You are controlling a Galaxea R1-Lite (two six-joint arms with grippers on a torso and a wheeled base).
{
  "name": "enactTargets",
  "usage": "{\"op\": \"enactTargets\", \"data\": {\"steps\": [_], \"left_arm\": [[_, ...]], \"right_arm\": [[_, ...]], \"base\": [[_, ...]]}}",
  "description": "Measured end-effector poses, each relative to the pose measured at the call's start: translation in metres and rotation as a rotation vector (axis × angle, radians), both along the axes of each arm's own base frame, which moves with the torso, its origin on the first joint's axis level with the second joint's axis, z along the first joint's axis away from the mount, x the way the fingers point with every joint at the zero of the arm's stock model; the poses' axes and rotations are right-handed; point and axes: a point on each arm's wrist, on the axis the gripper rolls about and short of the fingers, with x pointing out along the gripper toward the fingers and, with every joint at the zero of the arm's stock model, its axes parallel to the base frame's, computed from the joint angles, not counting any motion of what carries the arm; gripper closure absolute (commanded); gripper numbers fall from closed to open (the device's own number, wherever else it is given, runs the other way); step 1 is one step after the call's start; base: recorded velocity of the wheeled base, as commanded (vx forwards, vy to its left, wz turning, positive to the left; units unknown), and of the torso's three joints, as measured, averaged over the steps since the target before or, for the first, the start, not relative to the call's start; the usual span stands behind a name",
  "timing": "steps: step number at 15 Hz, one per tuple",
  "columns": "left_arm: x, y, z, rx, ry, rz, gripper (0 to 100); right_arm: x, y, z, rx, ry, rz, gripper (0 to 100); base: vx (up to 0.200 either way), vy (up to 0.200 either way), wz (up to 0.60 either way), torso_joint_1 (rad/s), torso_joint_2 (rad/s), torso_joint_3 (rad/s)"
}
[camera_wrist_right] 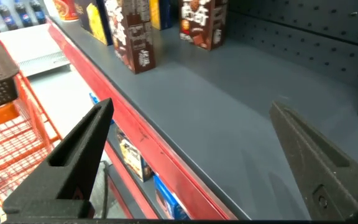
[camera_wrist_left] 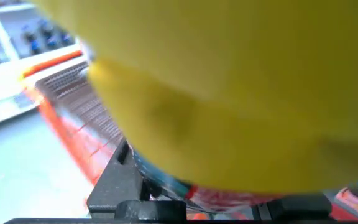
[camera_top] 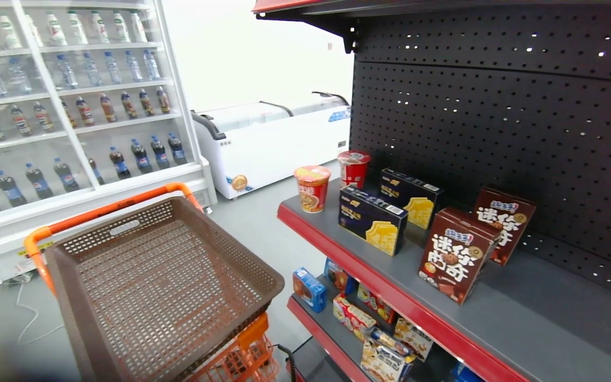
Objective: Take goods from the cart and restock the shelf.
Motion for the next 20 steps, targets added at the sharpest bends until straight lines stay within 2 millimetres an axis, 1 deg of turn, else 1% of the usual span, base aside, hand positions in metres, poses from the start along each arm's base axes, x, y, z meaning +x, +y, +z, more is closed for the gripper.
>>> {"op": "enactTargets", "data": {"steps": [8, 16, 20], "left_arm": [[-0.002, 0.0, -0.002, -0.001, 0.0, 0.004, 100], [-0.002, 0.0, -0.009, -0.002, 0.003, 0.003, 100], [0.0, 0.0, -0.013, -0.005, 0.016, 0.008, 100]], "right_arm": [[0.0, 0.0, 0.0, -0.009, 0.0, 0.0, 0], [0.0, 0.0, 0.0, -0.009, 0.001, -0.002, 0], [0.0, 0.0, 0.0, -0.009, 0.002, 0.0, 0]], "base": [[0.0, 0.0, -0.6, 0.004, 0.0, 0.001], [0.0, 0.0, -0.6, 0.003, 0.0, 0.003], [0.0, 0.0, 0.0, 0.0, 0.0, 0.0]]}}
